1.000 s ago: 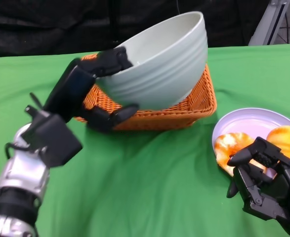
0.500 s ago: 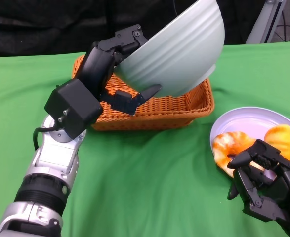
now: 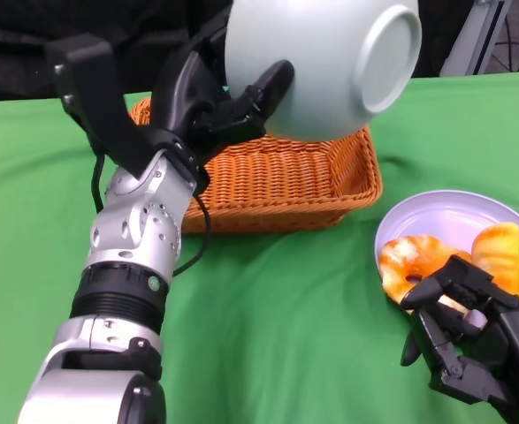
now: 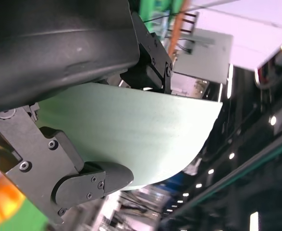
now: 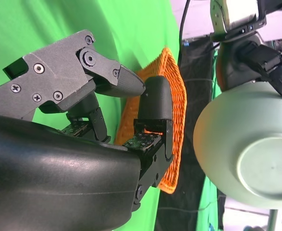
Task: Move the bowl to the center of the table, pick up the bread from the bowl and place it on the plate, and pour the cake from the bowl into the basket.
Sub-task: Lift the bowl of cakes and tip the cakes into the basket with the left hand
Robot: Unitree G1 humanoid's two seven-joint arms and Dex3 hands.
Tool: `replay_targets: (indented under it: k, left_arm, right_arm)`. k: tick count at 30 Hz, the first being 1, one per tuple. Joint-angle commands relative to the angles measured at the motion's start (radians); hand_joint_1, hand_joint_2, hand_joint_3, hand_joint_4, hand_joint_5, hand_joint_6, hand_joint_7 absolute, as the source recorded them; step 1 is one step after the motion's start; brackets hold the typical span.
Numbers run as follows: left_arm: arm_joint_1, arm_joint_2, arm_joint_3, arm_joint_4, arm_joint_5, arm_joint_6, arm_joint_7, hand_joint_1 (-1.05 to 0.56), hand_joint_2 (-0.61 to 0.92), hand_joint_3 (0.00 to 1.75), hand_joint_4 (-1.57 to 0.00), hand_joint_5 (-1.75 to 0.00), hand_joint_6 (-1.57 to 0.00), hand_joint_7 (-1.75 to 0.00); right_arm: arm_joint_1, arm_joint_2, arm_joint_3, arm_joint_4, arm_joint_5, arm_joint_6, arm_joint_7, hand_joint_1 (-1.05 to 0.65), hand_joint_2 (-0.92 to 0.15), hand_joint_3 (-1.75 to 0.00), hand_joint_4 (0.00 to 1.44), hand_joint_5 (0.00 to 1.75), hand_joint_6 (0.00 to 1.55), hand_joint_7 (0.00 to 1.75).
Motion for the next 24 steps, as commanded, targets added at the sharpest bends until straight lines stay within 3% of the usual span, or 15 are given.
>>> replay_targets:
  k: [1,5,10,13,20,22,24]
  left_arm:
    - [-0.048,-0.001,0.052,0.009,-0.064,0.052,-0.014,-0.17,0.64,1.1,-0.86,-1.75,-0.68,-1.7]
    - [-0.051,-0.007,0.076,0.014,-0.079,0.085,-0.002,-0.17,0.65,1.08,-0.87,-1.75,-0.67,-1.72]
    - [-0.087,-0.04,0.227,0.041,-0.257,0.262,0.112,-0.18,0.56,1.13,-0.88,-1.75,-0.67,-1.74]
    - [-0.103,-0.052,0.294,0.052,-0.328,0.313,0.187,-0.24,0.54,1.05,-0.89,-1.75,-0.7,-1.75]
    - [-0.105,-0.064,0.347,0.042,-0.378,0.364,0.294,-0.26,0.71,0.79,-0.87,-1.75,-0.69,-1.7]
    - [-0.103,-0.071,0.358,0.033,-0.388,0.372,0.34,-0.28,0.85,0.62,-0.85,-1.75,-0.64,-1.74]
    - [-0.097,-0.077,0.358,0.025,-0.386,0.365,0.378,-0.28,0.9,0.57,-0.84,-1.75,-0.63,-1.74]
  right_arm:
    - [0.009,-0.011,0.0,-0.001,0.005,0.0,-0.001,-0.15,-0.64,-0.96,0.63,1.75,0.54,1.5]
    - [0.012,-0.011,0.003,-0.006,0.005,0.003,-0.004,-0.15,-0.65,-0.97,0.62,1.75,0.55,1.5]
    - [0.011,-0.013,0.003,-0.005,0.002,0.003,-0.007,-0.17,-0.65,-0.94,0.62,1.75,0.55,1.49]
    - [0.008,-0.014,0.005,0.0,0.005,-0.001,-0.002,-0.16,-0.66,-0.95,0.62,1.75,0.55,1.49]
    - [0.007,-0.011,0.003,0.005,0.01,-0.003,0.001,-0.16,-0.65,-0.95,0.63,1.75,0.55,1.5]
    - [0.005,-0.011,0.002,0.007,0.008,0.0,-0.003,-0.17,-0.65,-0.94,0.63,1.75,0.55,1.5]
    - [0.005,-0.01,0.003,0.006,0.002,-0.001,-0.008,-0.18,-0.65,-0.94,0.63,1.75,0.55,1.49]
